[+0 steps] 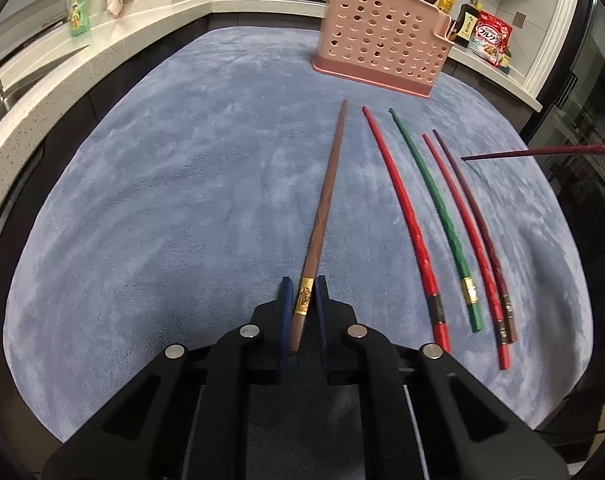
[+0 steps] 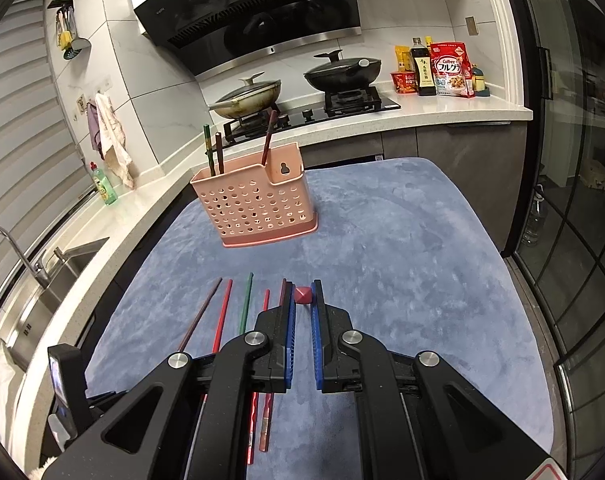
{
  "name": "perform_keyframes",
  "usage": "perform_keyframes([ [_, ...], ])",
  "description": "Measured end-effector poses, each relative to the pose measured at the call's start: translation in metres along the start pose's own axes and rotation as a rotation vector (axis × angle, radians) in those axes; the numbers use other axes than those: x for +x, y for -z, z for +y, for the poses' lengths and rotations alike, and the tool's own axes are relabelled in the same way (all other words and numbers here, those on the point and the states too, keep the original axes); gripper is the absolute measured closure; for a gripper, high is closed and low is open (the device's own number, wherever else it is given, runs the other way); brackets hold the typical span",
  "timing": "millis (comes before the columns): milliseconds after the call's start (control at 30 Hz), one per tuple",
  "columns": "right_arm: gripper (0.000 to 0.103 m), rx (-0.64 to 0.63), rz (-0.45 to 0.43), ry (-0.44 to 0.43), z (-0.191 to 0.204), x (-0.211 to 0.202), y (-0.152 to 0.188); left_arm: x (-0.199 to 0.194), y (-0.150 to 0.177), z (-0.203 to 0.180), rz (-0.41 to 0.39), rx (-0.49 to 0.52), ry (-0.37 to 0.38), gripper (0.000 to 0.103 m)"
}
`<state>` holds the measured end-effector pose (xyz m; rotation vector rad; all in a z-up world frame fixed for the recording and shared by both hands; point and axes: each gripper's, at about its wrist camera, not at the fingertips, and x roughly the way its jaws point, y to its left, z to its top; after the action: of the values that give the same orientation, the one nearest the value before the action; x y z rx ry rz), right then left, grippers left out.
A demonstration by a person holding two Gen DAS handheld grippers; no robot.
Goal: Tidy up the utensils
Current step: 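Carry both chopsticks over the pink basket, lower them in while both tools open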
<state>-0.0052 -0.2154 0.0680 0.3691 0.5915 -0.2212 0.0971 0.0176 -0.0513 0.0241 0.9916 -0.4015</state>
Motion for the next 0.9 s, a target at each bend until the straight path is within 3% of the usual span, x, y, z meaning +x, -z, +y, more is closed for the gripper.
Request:
perform_keyframes([
  [267, 0.096, -0.004, -0.019, -0.004, 0.001, -0.002, -0.007, -0.045, -0.029, -0.002, -0.082, -0.016, 0.053, 0.096],
  [533, 0.096, -0.018, -0.063, -0.017, 0.005, -0.004, -0.030, -0.087, -0.092, -0.002, -0.202, -0.005, 0.051, 0.096],
  [900, 0.096, 0.008, -0.108, -0.084, 0.008, 0.002, -0.070, -0.106, -0.169, -0.015, -0.315, 0.007, 0.063, 0.096],
])
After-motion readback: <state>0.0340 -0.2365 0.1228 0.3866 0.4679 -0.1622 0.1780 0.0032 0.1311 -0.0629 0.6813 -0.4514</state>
